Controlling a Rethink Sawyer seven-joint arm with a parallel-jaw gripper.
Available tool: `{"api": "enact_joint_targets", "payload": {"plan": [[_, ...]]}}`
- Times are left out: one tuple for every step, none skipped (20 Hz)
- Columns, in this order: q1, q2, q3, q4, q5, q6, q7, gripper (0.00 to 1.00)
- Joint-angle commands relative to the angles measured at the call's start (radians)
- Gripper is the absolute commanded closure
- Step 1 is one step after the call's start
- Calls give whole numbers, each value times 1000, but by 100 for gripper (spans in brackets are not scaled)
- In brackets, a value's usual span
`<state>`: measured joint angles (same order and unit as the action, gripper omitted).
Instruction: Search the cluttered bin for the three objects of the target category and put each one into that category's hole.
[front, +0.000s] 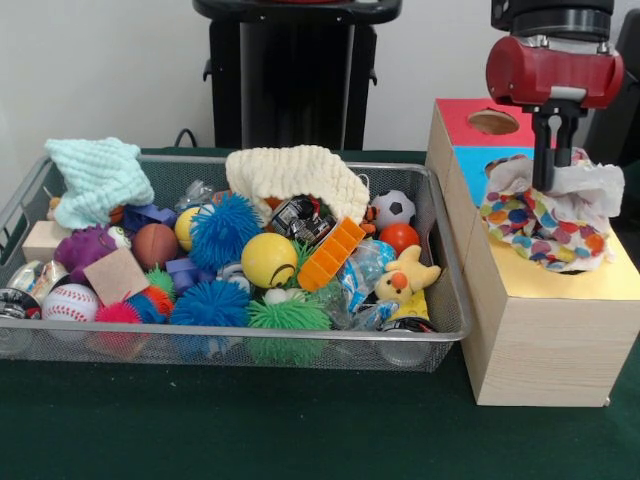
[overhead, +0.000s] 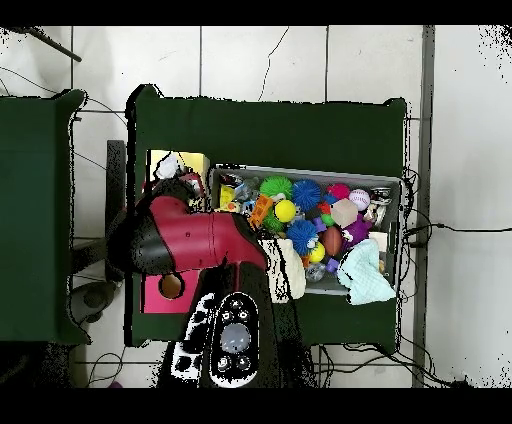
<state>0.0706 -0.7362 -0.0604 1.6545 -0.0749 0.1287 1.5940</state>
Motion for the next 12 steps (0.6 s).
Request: {"api": "enact_joint_targets", "payload": {"plan": [[29,56,-25,74,-11,-44,193,100],[32,55,-26,78,-7,-48,198,100],[33,52,-23,80,-3,-47,200,100],[36,51,-24,77,3,-39,202,100],[41,50,-26,75,8,-35,205,100],[45,52,-27,71,15,-32,209,100],[52,51,-31,66,22,-25,214,100],[55,49,-29,63,29,-18,218,100],[61,47,-32,57,38,-6,222,100],[66,46,-33,52,45,-1,226,100],[69,45,-33,48,51,4,230,100],[72,44,-33,44,58,4,234,100]]}}
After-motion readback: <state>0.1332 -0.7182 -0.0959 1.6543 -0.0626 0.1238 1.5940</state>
